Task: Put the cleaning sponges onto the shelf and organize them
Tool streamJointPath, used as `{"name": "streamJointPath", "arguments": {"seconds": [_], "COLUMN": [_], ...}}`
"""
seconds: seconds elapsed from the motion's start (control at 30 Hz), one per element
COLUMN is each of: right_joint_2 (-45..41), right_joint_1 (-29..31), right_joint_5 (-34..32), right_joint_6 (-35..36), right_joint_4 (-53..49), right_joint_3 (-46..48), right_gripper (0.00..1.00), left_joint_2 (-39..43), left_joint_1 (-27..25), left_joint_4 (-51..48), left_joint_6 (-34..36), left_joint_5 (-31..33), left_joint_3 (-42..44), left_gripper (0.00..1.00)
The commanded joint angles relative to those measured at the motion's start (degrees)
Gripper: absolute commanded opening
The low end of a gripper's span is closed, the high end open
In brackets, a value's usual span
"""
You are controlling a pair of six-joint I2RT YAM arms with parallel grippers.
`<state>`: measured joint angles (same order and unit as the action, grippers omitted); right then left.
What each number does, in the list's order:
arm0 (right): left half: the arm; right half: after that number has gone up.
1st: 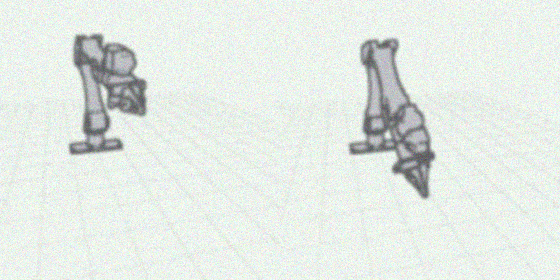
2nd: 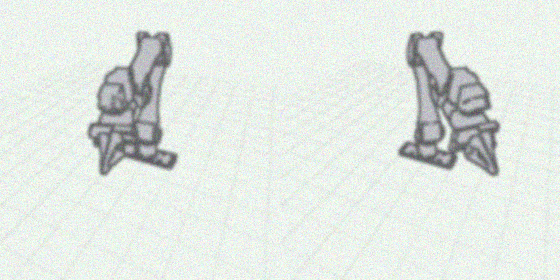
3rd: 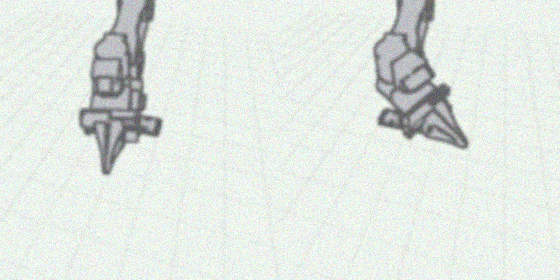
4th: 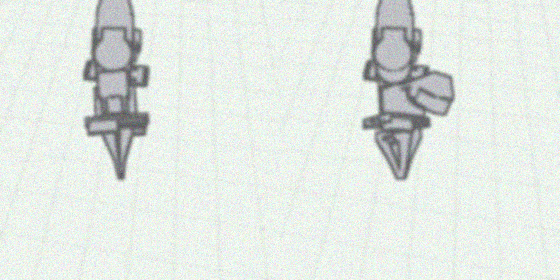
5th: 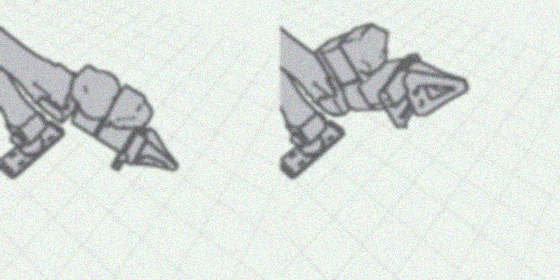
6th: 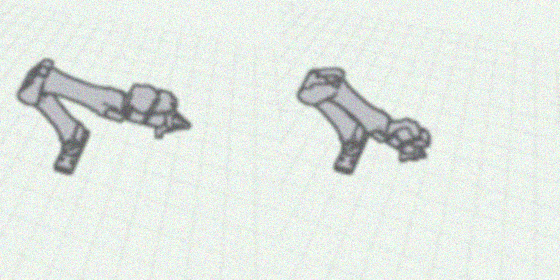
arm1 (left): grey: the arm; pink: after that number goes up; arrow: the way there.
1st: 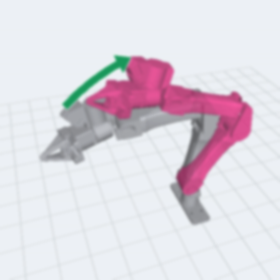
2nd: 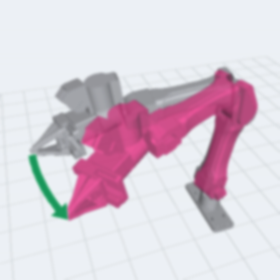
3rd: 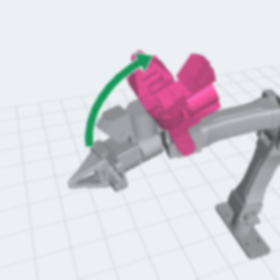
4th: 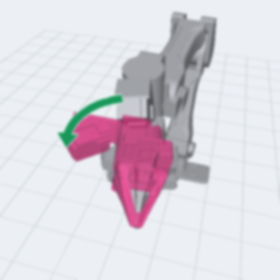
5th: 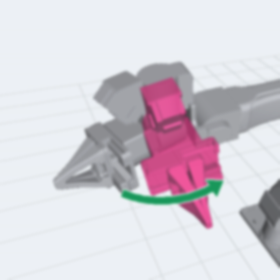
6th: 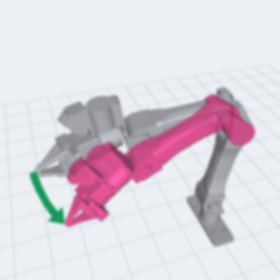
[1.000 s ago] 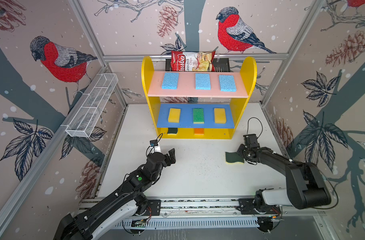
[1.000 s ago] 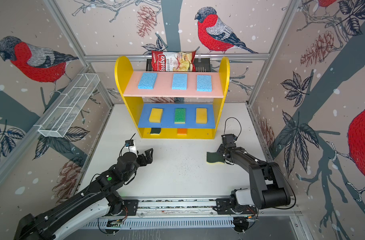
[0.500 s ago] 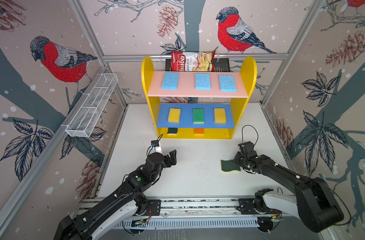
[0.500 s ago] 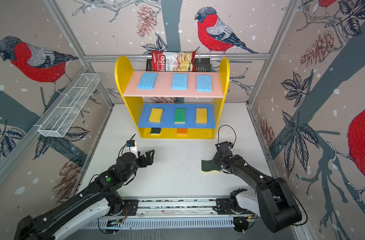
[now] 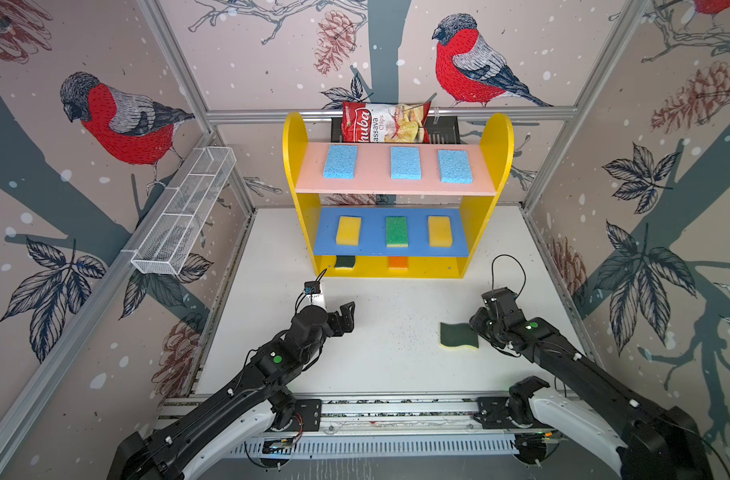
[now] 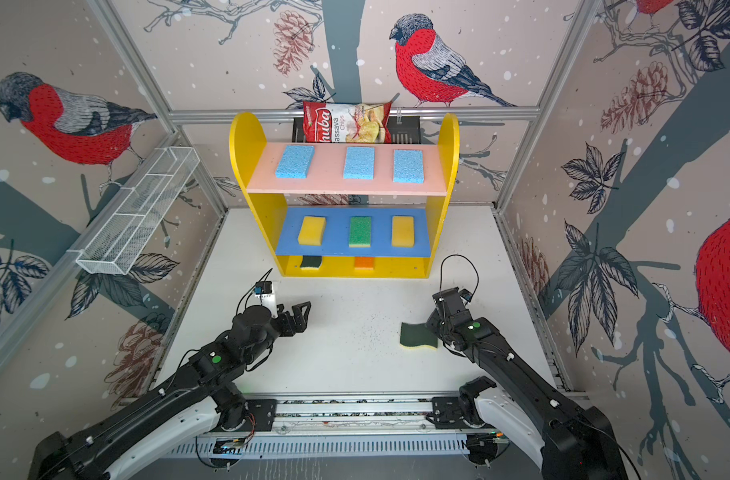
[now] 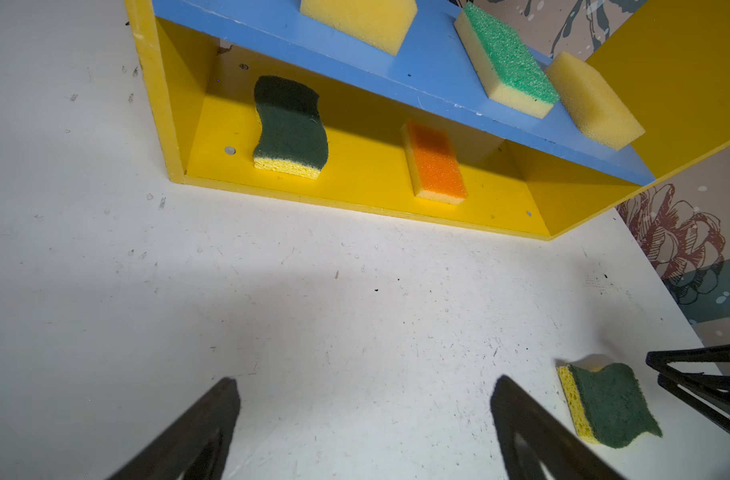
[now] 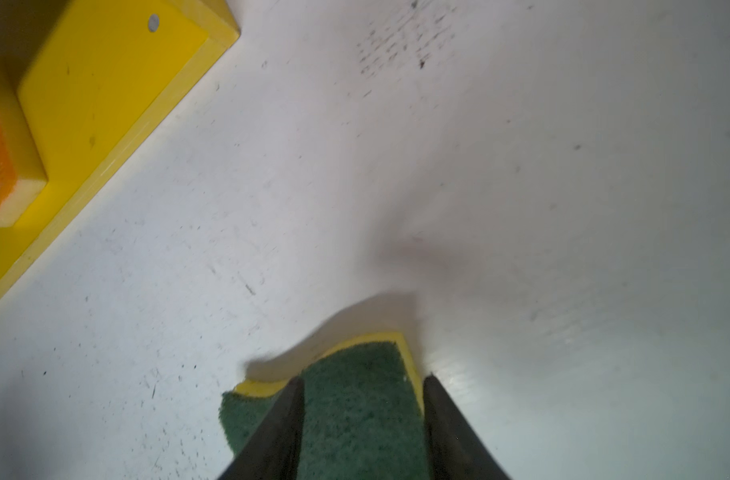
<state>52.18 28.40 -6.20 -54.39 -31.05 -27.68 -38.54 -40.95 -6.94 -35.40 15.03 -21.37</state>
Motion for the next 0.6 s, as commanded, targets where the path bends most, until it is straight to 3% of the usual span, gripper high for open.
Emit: {"name": "streamJointPath", "arguments": {"seconds": [0.0,0.17,0.27,0.43,0.57], "right_joint_2": [-0.03,1.34,3.15,7.36,9.08], "right_joint_1": [5.7,21.28,28.9,38.19,40.74], "right_joint_5": [-2.97,-9.51,-11.03,-11.44,-10.12], "right_joint_6": [-3.7,-12.11,-15.78,-21.2,-21.32], "right_joint_4": [-4.68,-12.79,-15.38,-15.95,-11.02], "right_joint_3": [-2.1,-6.14,-6.97,-5.95,-2.68], "right_gripper": [0.47,0.46,0.4,0.28,0.25], "left_joint_2": [0.07,-0.4,-1.29,-2.84,-3.03], "left_joint_1": [0.01,-0.09,-0.03,-0.18,-0.23], "left_joint_4": [-0.56,-2.54,-2.9,-3.58,-3.69], "left_joint_6": [0.94,0.68,1.14,1.48,1.43], "left_joint_5": [-0.7,-0.11,-0.43,-1.4,-1.82], "left_joint_3": [-0.73,-2.44,-3.4,-4.96,-5.76], "left_gripper": [0.94,0.95,0.95,0.92,0.91]}}
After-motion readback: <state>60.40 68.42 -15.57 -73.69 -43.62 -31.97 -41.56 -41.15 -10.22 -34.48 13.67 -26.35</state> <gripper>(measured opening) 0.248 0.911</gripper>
